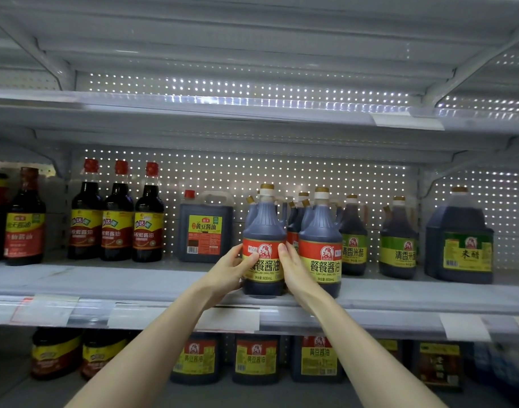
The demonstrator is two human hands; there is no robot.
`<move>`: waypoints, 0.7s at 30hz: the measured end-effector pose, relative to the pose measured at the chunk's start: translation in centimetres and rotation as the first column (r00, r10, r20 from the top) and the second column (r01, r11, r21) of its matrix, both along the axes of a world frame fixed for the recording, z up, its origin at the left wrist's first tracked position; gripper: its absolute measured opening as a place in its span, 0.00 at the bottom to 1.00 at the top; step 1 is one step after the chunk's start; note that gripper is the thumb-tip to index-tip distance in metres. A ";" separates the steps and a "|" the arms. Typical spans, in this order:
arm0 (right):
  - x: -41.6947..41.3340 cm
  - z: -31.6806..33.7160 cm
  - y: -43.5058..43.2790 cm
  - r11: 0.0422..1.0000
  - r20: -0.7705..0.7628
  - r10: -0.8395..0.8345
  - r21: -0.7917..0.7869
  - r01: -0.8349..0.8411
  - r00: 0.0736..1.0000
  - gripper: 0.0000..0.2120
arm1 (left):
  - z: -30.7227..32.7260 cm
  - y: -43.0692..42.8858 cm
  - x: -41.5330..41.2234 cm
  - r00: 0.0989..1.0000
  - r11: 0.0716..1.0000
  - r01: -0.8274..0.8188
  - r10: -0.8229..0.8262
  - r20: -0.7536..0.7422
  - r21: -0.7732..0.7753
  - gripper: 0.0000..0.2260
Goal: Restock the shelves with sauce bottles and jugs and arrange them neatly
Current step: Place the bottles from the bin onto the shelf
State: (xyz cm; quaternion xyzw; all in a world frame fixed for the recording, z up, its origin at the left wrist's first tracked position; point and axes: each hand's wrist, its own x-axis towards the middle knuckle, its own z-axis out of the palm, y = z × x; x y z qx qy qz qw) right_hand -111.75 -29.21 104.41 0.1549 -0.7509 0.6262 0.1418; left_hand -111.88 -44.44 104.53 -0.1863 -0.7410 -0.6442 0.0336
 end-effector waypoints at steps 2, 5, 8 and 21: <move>0.1 0.0 0.0 1.000 0.005 0.000 0.002 0.000 1.000 0.22 | 0.0 0.0 0.1 1.000 1.000 -0.002 0.002 -0.009 0.002 0.24; 0.2 0.1 0.0 1.000 0.004 -0.008 0.008 0.008 1.000 0.22 | 0.3 0.1 0.4 1.000 1.000 0.011 -0.011 -0.005 -0.007 0.23; 0.3 0.0 -0.1 1.000 0.004 -0.024 0.009 0.024 1.000 0.22 | 0.6 0.2 0.6 0.999 0.999 0.035 -0.035 0.009 -0.003 0.19; 0.7 0.1 -0.3 0.999 -0.006 -0.050 0.021 0.050 0.999 0.21 | 0.5 0.1 0.6 0.999 0.999 0.038 -0.038 0.012 -0.008 0.18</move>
